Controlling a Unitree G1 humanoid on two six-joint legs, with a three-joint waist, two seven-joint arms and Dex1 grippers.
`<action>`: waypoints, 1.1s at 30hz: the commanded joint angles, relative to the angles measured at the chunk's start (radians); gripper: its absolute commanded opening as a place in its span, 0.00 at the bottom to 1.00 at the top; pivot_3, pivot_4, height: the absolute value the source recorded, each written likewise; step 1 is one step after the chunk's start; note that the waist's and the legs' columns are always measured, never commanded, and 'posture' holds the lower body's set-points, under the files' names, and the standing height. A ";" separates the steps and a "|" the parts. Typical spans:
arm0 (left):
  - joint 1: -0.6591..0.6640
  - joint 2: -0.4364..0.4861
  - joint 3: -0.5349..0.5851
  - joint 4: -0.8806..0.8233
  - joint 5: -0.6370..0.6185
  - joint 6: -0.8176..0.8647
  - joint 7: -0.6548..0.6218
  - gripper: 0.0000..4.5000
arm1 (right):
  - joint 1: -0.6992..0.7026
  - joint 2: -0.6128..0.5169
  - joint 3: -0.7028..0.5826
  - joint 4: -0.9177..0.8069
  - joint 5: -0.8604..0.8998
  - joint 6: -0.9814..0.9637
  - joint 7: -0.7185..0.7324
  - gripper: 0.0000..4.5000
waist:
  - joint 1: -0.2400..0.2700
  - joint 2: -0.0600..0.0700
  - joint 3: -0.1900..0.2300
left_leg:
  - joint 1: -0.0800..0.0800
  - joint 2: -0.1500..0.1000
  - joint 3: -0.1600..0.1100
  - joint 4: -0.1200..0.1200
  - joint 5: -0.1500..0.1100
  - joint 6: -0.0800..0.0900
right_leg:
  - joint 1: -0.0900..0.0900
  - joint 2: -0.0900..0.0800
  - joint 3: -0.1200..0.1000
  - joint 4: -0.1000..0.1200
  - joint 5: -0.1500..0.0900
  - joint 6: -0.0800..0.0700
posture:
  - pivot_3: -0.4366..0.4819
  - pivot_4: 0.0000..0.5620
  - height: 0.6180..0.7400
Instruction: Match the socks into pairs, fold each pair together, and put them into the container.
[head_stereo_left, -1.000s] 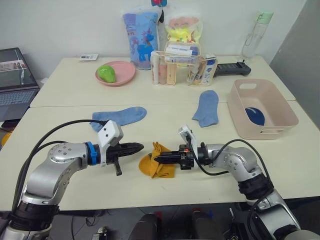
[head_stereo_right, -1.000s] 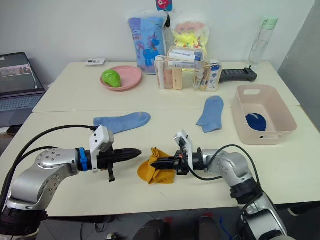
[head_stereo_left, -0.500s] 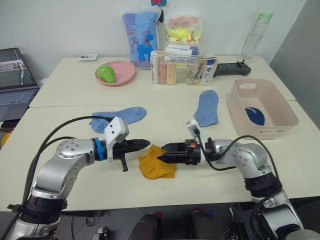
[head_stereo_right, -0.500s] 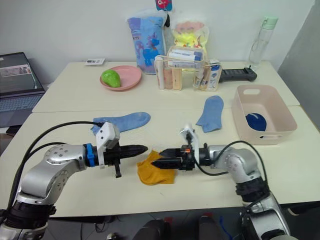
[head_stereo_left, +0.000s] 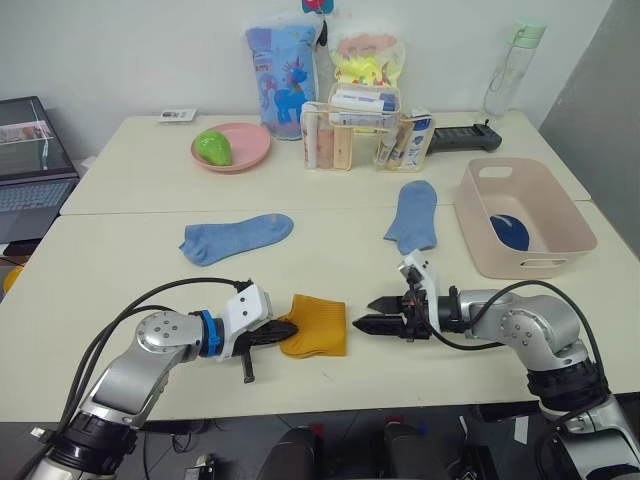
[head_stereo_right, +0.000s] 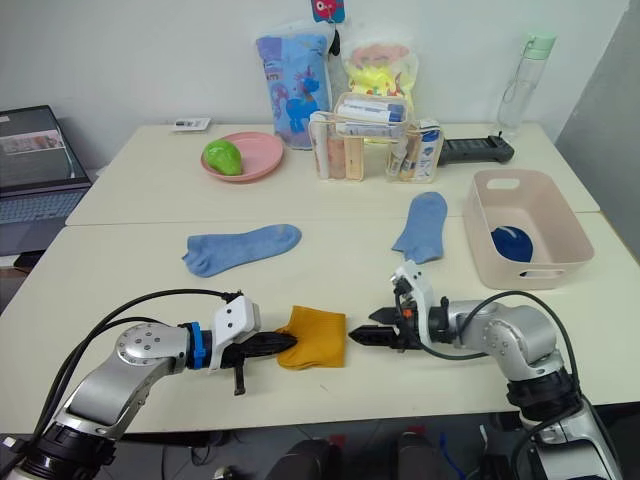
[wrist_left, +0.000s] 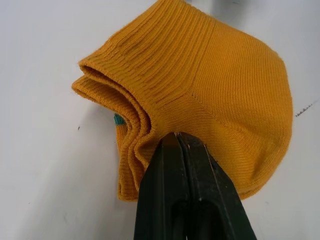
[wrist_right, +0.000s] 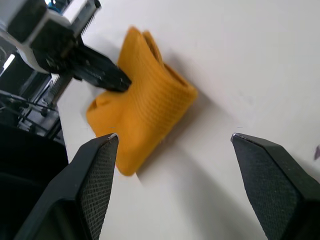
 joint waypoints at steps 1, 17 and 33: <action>0.026 0.006 -0.016 0.036 0.039 0.004 0.007 0.00 | -0.010 0.022 0.024 0.003 0.001 0.014 0.005 0.86 | 0.000 0.000 0.000 | 0.000 0.000 0.000 0.000 0.000 0.000 | 0.000 0.000 0.000 0.000 0.000 0.000 | 0.48 0.27 1.00; 0.063 0.013 0.015 -0.026 0.019 0.036 0.029 0.00 | -0.125 0.279 0.108 0.246 -0.067 -0.031 0.016 0.86 | -0.009 0.001 -0.002 | 0.004 0.000 0.000 -0.001 0.000 0.000 | 0.001 0.000 0.000 0.001 0.000 0.000 | 0.48 0.27 1.00; 0.020 -0.047 0.110 -0.124 -0.157 0.169 0.047 0.00 | -0.158 0.285 0.074 0.299 -0.137 -0.109 0.052 0.00 | -0.020 0.001 -0.002 | 0.005 0.000 0.000 -0.001 0.000 0.000 | 0.000 0.001 0.000 0.001 0.000 0.000 | 0.48 0.27 1.00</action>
